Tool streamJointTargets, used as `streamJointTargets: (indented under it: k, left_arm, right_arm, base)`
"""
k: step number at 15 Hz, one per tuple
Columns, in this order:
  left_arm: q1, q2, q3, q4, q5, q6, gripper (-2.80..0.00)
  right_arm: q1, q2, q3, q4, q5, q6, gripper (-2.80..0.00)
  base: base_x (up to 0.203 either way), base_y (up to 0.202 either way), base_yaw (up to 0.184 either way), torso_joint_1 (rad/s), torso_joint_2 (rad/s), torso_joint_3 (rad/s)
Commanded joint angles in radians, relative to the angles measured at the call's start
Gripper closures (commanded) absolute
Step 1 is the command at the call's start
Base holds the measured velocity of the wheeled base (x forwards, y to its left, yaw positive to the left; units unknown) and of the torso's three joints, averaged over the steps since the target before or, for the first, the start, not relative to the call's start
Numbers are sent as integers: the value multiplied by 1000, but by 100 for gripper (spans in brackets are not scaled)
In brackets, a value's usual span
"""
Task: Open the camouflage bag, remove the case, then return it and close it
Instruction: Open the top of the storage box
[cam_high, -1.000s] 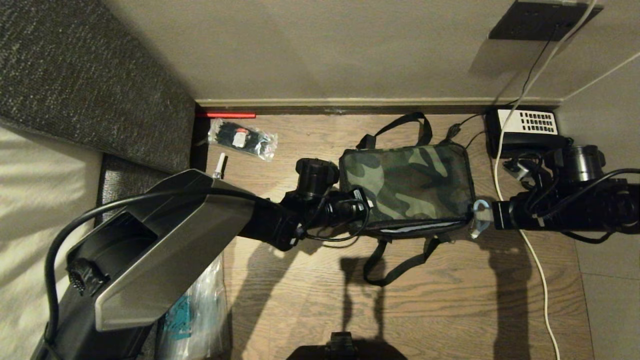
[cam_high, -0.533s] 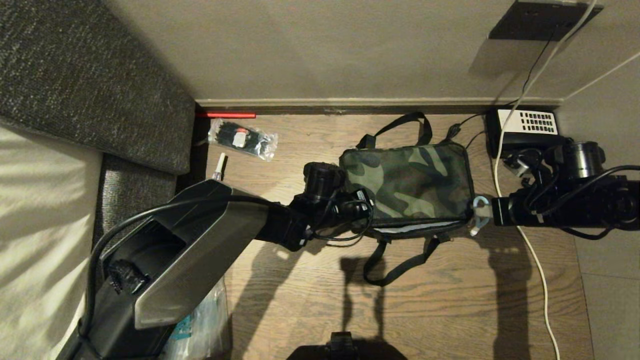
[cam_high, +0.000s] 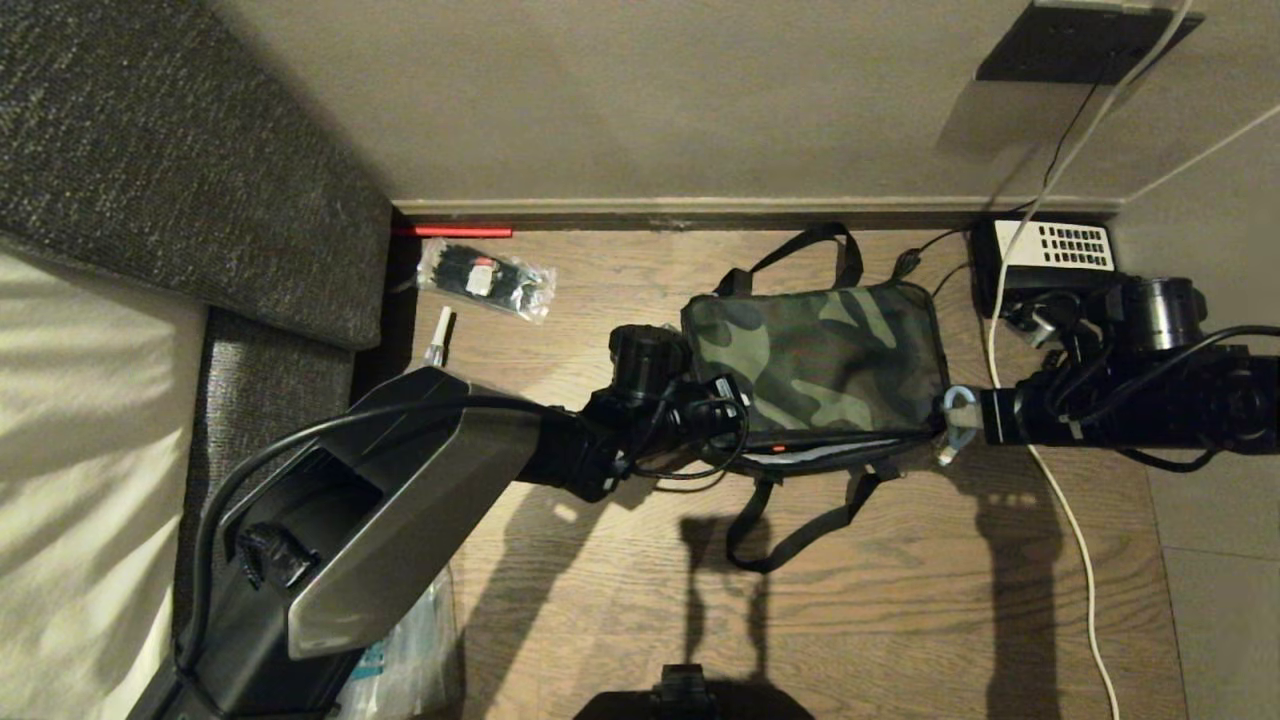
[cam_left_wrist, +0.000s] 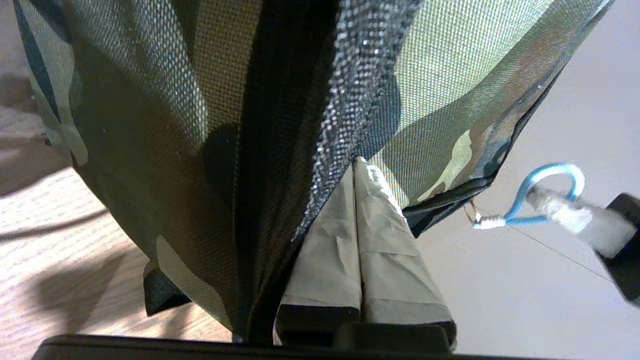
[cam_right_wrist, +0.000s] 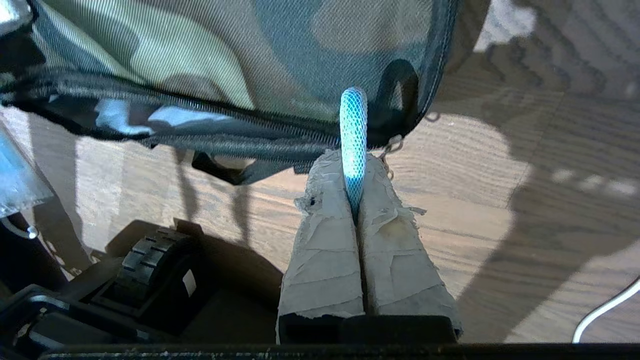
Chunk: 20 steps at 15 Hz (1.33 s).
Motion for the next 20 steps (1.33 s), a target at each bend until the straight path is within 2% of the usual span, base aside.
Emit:
streamJointTargets:
  k: [1,7,16,20]
  left_arm:
    - [0,2,24,5,2,-4,0]
    - [-2,-14,48,5,0,-4,0]
    - [0,-28,65,5,0,-3,0]
    - [0,-28,65,5,0,2,0]
  right_arm:
    - [0,11,-27,-2,2,-1,0]
    - [-12,24,-109,54,-10,-1,0]
    - [-92,62,-263,165,-70,-12,0]
    - [-106,100,-341,195,-71,-11,0]
  base:
    - [0,0,0,0,0,0]
    - [0,0,0,0,0,0]
    - [0,0,0,0,0,0]
    - [0,0,0,0,0,0]
